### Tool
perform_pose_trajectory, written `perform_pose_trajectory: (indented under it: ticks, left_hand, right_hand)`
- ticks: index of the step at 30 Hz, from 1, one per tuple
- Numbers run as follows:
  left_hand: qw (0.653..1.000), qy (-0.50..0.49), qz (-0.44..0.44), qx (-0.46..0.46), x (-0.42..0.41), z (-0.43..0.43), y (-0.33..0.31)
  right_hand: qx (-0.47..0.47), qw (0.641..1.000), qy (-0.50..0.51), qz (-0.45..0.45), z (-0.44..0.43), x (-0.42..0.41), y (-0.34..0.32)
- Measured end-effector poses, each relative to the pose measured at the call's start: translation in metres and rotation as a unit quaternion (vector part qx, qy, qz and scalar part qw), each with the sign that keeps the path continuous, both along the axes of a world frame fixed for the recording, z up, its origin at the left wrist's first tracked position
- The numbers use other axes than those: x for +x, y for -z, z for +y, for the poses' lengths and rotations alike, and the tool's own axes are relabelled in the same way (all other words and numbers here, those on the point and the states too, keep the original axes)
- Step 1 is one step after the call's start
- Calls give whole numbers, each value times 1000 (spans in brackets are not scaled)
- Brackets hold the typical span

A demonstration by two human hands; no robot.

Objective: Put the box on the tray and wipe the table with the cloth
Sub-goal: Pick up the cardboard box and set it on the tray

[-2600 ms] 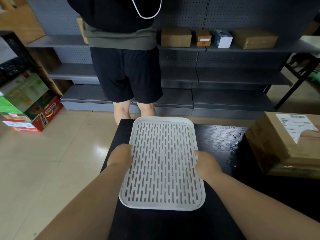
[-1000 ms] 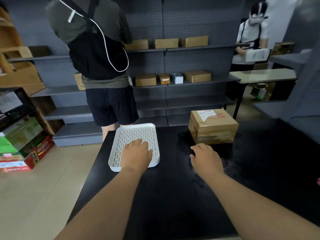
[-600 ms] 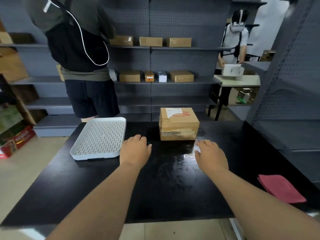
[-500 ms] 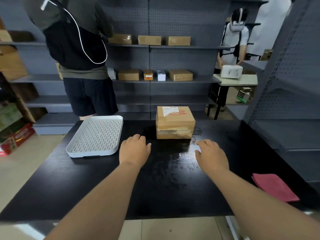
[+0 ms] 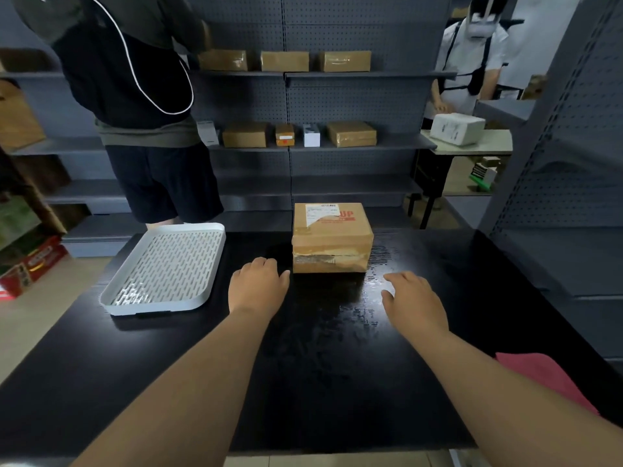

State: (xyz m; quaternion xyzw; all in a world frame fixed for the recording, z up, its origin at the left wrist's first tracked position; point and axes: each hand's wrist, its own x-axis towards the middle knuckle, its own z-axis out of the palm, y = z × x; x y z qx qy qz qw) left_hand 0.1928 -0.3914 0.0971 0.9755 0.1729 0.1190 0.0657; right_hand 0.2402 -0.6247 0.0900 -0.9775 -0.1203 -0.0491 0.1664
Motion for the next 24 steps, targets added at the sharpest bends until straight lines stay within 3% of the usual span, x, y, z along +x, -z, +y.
perform_pose_trajectory:
  ticks: [11, 19, 24]
  left_hand:
    - [986, -61, 3, -155, 140, 35, 17]
    - [933, -113, 59, -336, 238, 55, 39]
    - [907, -126, 69, -396, 267, 56, 44]
  right_hand:
    - [52, 997, 23, 54, 43, 139, 12]
    - [176, 958, 127, 185, 74, 231, 28]
    - [189, 935, 161, 253, 81, 261, 41]
